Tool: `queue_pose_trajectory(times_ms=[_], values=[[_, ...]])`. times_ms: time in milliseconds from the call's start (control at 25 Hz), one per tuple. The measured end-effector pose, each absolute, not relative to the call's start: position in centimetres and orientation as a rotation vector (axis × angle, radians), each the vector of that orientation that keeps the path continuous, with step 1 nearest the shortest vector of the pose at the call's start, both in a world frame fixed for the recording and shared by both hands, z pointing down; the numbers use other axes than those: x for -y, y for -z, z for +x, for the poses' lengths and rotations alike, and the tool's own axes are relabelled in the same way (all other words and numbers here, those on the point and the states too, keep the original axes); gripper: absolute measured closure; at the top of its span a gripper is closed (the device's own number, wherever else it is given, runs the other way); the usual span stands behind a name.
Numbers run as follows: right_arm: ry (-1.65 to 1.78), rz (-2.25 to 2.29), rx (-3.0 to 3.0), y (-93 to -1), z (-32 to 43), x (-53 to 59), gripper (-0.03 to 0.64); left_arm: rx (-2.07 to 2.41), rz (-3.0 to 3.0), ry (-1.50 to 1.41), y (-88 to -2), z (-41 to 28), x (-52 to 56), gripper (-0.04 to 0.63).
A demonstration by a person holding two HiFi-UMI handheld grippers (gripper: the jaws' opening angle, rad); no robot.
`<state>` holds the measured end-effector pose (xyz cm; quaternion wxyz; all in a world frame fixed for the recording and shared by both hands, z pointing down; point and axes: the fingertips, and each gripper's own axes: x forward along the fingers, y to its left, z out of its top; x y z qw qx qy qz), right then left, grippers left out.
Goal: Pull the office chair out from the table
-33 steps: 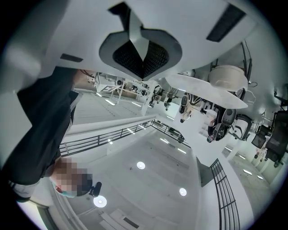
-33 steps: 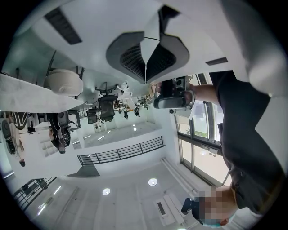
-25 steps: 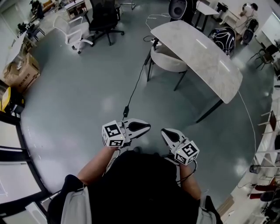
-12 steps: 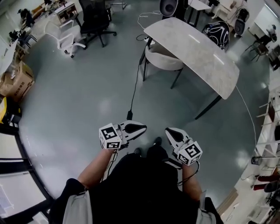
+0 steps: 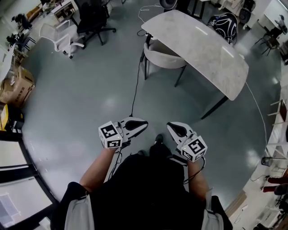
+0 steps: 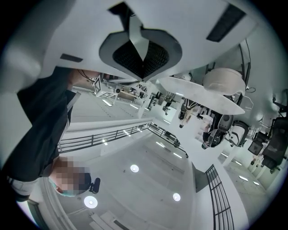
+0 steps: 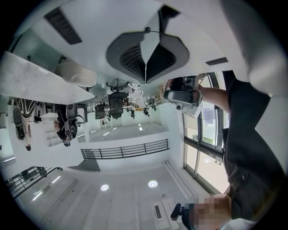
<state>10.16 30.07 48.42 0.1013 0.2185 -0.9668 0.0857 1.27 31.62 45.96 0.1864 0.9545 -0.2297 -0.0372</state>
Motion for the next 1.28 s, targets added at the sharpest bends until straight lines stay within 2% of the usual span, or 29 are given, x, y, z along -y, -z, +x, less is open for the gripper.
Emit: queue_pose_trajectory(times_ms=[320, 680, 1280], values=[[-0.235, 0.563, 2.871, -47.0, 13.7, -23.2, 0.595, 0.709, 2.703, 0.095, -44.0, 5.1, -23.6, 0.583], [-0.225, 0.352, 2.892, -47.1, 14.0, -18.3, 0.595, 0.809, 2.678, 0.113, -43.9, 8.3, -17.0, 0.583], [-0.305, 0.402, 2.85, -49.0, 11.9, -9.6, 0.595, 0.805, 2.639, 0.176, -44.6, 4.5, -7.8, 0.583]])
